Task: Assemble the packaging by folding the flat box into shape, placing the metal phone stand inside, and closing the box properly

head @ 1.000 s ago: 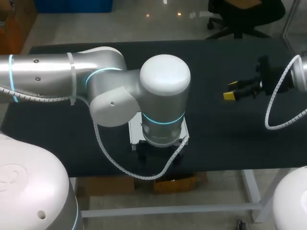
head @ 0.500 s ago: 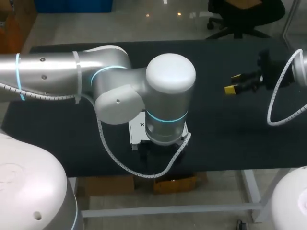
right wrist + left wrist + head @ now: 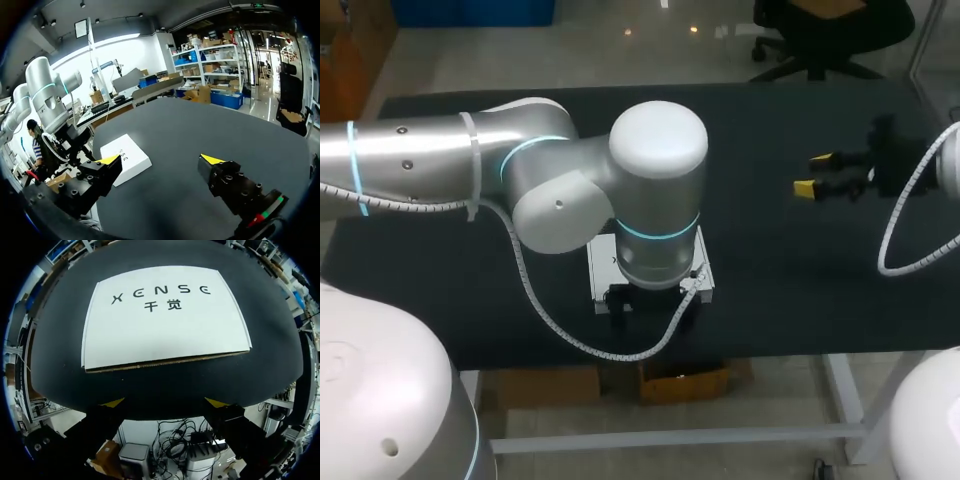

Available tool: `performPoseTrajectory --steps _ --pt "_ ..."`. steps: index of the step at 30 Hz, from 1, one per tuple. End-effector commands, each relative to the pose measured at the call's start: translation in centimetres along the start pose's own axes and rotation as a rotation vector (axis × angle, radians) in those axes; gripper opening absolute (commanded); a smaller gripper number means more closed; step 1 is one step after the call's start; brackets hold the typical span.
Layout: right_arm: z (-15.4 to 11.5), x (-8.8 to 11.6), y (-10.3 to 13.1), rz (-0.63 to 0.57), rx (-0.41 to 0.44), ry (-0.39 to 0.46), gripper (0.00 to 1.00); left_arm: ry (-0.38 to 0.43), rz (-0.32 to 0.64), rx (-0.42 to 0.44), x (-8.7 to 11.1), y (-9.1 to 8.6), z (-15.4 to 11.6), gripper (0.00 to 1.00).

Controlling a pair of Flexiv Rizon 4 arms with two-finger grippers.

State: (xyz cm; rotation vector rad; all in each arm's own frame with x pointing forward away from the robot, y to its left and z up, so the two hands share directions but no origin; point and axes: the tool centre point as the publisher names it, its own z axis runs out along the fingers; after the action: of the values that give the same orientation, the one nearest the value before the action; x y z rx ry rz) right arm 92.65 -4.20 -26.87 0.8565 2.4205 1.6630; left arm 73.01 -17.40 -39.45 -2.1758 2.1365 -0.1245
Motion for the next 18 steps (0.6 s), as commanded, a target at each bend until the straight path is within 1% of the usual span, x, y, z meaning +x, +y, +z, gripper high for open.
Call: performPoseTrajectory --steps 1,4,11,18 --pt "0.0 -1.0 -0.1 -0.004 -0.021 0.031 1.00 -0.012 -0.023 -0.008 0.4 -0.8 0.3 1.00" --pt "-0.1 -1.3 -0.1 0.008 -0.013 0.017 1.00 -0.002 -0.036 -0.017 0.4 -1.4 0.5 1.00" --pt "-0.1 -1.3 -0.1 0.008 -0.013 0.017 1.00 0.015 -0.049 -0.033 0.6 -2.7 0.9 1.00" --pt "-0.1 -1.3 -0.1 0.008 -0.013 0.017 1.00 0.005 -0.061 -0.037 0.7 -4.1 1.2 1.00"
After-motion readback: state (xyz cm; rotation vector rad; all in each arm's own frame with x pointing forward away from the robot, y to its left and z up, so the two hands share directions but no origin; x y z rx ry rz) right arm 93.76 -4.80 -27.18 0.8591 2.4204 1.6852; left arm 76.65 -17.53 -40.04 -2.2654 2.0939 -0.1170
